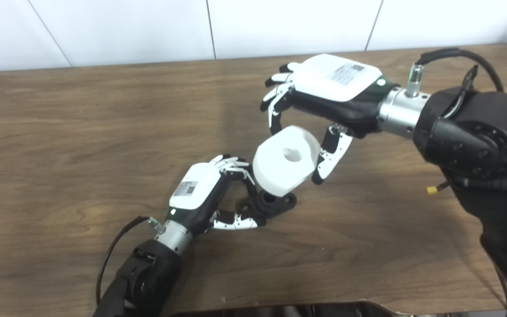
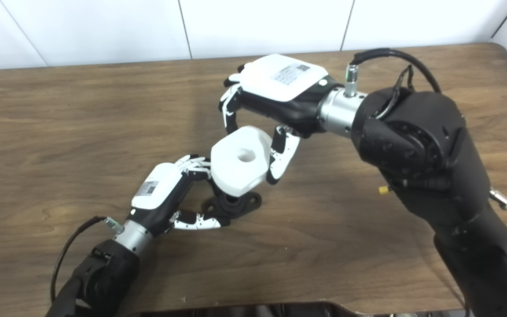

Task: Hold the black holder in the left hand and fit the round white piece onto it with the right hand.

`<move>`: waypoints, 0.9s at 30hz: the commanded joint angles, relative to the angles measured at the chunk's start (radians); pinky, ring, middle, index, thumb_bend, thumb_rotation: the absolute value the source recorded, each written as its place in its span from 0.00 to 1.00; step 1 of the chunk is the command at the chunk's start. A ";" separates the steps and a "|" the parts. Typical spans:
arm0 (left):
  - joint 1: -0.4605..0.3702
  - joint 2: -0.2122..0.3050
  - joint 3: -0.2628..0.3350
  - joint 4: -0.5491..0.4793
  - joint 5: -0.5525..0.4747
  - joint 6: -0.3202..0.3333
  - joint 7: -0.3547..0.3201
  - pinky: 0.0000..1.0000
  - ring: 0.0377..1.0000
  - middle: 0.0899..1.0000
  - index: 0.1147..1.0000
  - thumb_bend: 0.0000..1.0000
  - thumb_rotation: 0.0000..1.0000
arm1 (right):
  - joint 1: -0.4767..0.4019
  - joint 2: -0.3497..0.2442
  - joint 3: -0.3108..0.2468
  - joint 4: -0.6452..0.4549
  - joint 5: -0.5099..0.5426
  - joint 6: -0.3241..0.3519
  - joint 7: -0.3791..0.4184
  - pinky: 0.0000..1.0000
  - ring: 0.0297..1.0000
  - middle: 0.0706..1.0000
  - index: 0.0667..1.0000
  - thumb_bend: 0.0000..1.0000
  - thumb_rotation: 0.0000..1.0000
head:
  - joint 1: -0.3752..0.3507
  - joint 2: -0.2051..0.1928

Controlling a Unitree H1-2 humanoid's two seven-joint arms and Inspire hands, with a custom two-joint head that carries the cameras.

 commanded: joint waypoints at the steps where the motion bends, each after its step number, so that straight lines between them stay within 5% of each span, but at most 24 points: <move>1: 0.030 0.032 0.010 0.045 0.019 0.039 -0.027 0.92 0.83 0.75 0.42 0.52 0.05 | -0.030 0.013 -0.004 -0.006 -0.021 -0.023 -0.030 1.00 0.93 0.80 0.45 0.53 0.14 | 0.001 0.000; 27: 0.024 0.025 0.005 0.039 0.031 0.054 -0.034 0.92 0.83 0.75 0.42 0.52 0.05 | 0.009 0.051 0.054 0.050 -0.083 -0.125 -0.022 1.00 0.93 0.80 0.45 0.53 0.14 | 0.012 0.028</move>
